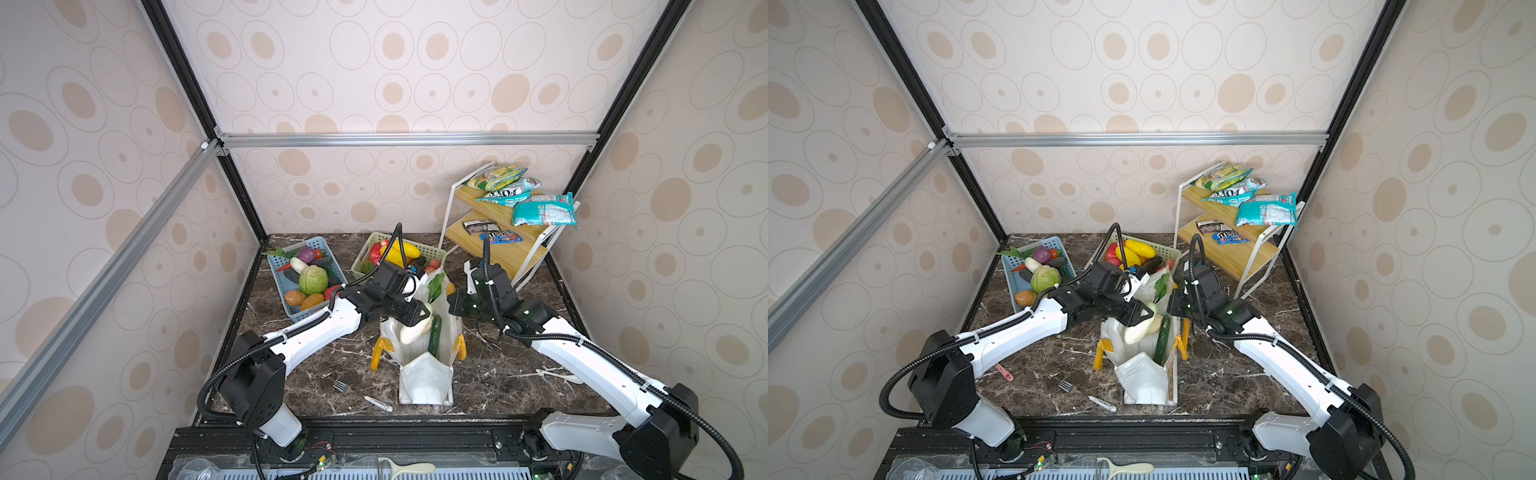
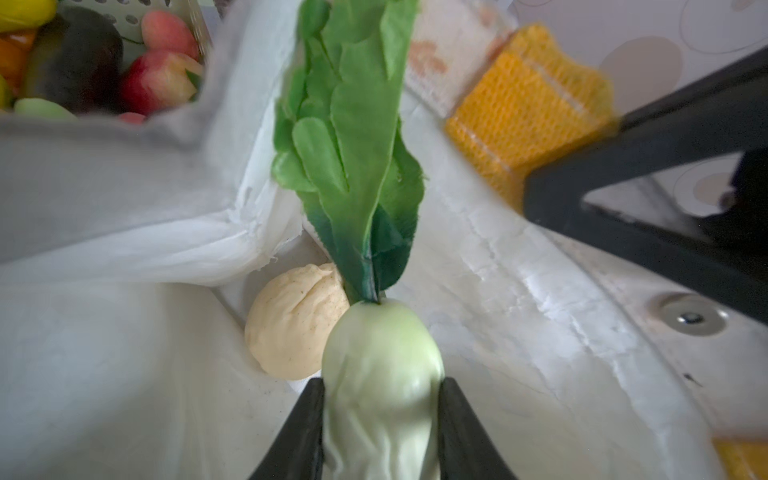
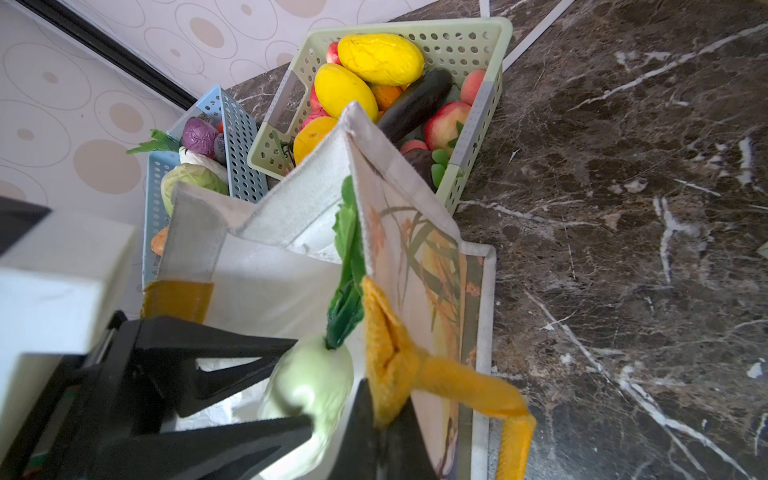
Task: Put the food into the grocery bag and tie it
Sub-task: 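Lower the white radish into the bag and open the left gripper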
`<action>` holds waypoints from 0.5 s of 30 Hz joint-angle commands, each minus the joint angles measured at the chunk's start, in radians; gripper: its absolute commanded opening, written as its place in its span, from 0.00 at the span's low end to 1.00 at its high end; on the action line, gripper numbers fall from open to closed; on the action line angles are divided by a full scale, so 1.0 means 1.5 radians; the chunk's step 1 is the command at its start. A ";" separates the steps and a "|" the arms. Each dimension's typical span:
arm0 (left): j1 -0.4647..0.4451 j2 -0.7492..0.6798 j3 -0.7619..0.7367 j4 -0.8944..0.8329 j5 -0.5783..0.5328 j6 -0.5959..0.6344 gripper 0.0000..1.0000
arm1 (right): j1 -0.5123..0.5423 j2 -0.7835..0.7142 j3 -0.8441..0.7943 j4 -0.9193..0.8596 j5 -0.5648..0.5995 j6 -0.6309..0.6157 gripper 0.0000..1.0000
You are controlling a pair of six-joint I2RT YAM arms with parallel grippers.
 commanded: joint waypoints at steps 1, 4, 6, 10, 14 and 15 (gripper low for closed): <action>-0.008 0.012 0.000 0.021 -0.009 0.000 0.21 | 0.005 -0.009 0.015 0.012 0.019 0.009 0.00; -0.011 0.025 -0.001 0.024 -0.012 -0.005 0.21 | 0.006 -0.012 0.012 0.012 0.019 0.011 0.00; -0.012 0.031 -0.001 0.027 -0.015 -0.008 0.23 | 0.006 -0.017 0.009 0.013 0.020 0.011 0.00; -0.015 0.043 -0.001 0.031 -0.024 -0.016 0.24 | 0.006 -0.023 0.005 0.012 0.026 0.010 0.00; -0.019 0.054 0.004 0.027 -0.044 -0.018 0.30 | 0.006 -0.026 0.002 0.013 0.027 0.009 0.00; -0.020 0.057 0.005 0.026 -0.049 -0.019 0.32 | 0.006 -0.026 0.001 0.013 0.026 0.009 0.00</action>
